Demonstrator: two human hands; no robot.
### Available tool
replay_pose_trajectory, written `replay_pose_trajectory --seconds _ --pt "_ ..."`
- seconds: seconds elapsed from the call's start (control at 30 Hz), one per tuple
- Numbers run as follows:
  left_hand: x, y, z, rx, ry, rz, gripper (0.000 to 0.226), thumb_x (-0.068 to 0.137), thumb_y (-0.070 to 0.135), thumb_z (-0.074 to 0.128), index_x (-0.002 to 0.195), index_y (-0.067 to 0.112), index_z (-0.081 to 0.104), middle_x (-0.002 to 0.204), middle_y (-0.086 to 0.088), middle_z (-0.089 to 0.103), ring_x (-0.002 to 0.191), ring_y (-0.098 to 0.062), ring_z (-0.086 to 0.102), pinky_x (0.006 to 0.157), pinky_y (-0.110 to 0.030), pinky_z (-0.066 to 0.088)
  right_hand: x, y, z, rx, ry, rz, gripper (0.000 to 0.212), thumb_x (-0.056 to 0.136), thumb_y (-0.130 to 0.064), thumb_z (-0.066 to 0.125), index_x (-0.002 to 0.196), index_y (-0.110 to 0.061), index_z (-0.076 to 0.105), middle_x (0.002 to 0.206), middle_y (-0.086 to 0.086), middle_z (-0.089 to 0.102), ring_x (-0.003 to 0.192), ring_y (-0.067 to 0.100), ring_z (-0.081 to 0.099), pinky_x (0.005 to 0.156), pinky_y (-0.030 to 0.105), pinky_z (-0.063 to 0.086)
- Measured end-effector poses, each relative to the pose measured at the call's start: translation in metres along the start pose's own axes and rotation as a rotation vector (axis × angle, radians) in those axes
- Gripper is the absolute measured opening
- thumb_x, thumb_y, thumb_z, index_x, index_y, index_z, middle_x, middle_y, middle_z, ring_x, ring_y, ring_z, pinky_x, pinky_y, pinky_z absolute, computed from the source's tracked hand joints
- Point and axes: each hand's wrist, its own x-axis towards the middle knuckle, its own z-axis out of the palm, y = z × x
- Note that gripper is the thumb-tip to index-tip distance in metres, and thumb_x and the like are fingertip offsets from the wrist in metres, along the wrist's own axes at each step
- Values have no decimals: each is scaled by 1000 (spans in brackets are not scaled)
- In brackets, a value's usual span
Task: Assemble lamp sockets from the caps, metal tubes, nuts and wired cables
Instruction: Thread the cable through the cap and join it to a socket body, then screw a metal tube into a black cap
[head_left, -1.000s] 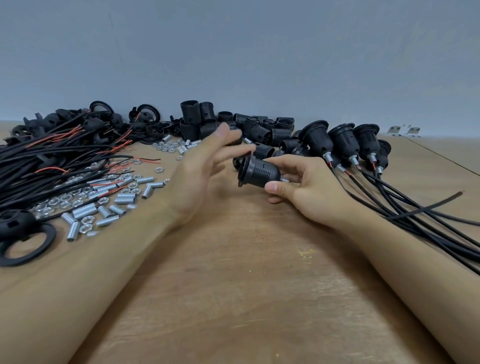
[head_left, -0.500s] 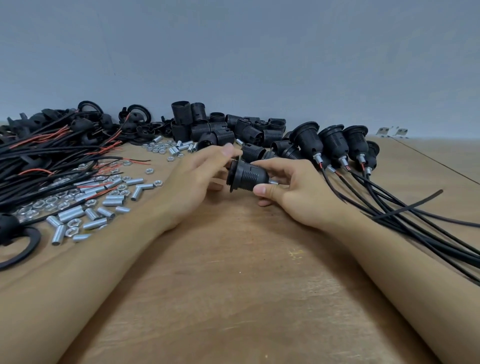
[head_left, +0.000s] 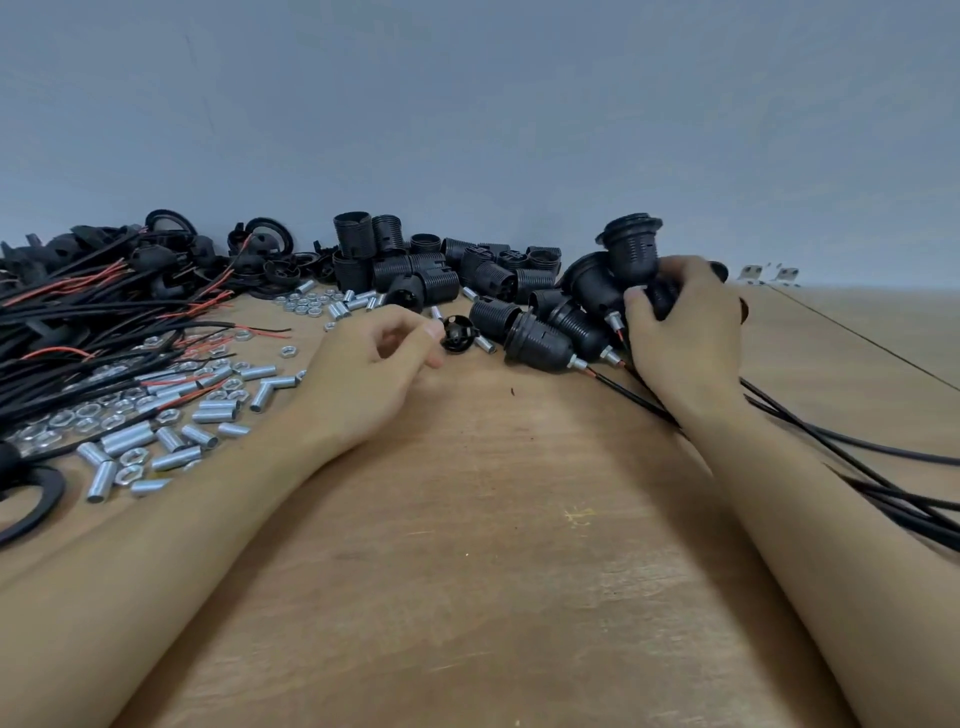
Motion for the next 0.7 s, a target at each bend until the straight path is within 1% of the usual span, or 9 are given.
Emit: replay_pose_trajectory --seconds 0.07,0.1,0.2,0.27,0.43,0.5,0.57,0.6,0.7 --pt "-1 -1 0 79 12 15 15 97 32 61 86 30 71 81 19 72 81 -4 66 65 -6 42 0 0 1 -72 -34 5 37 93 -26 57 127 -11 57 124 11 60 118 30 52 99 45 43" --pt "-1 -1 0 100 17 19 15 96 31 62 85 29 72 81 18 72 81 -4 66 64 -5 42 0 -1 1 -81 -26 15 38 93 -26 57 128 -10 57 126 11 59 120 30 51 101 45 42" --pt "-3 -1 1 152 17 23 16 94 32 63 84 25 73 79 8 73 77 -12 66 68 -18 48 -5 -6 0 -40 21 19 43 92 -24 60 132 -10 51 130 11 54 122 29 47 102 41 40" --pt "-4 -1 1 179 9 27 16 93 32 65 82 25 72 78 8 72 73 -14 66 68 -23 48 -7 -8 2 -31 27 -7 43 91 -22 60 132 -11 52 130 11 52 122 29 45 100 36 38" --pt "-4 -1 -1 248 8 47 14 93 33 66 80 29 71 74 17 68 69 -3 63 63 -17 42 -9 -12 -1 -52 118 -106 43 91 -20 57 133 -9 51 135 12 48 125 29 41 103 32 31" --pt "-3 -3 -3 307 14 56 14 93 33 65 82 27 71 77 16 68 70 -1 61 65 -17 41 -12 -17 -3 -20 184 -238 35 91 -18 56 125 -9 57 128 10 53 122 29 42 100 24 31" --pt "-1 -5 -6 380 31 66 14 94 32 63 84 25 70 81 15 67 75 0 58 68 -21 41 -16 -24 -2 23 222 -390 26 91 -15 56 115 -9 64 116 6 61 115 27 47 94 12 28" --pt "0 -5 -9 416 44 63 12 94 32 63 86 27 70 84 15 67 79 -1 58 70 -24 41 -20 -28 -1 37 219 -455 22 91 -13 56 111 -9 66 109 4 63 111 27 50 92 9 27" --pt "3 -7 -17 535 91 43 10 94 31 61 92 29 71 92 12 69 91 -13 60 78 -32 44 -32 -36 4 107 115 -548 19 92 -10 57 108 -9 68 99 0 65 102 23 54 88 18 37"
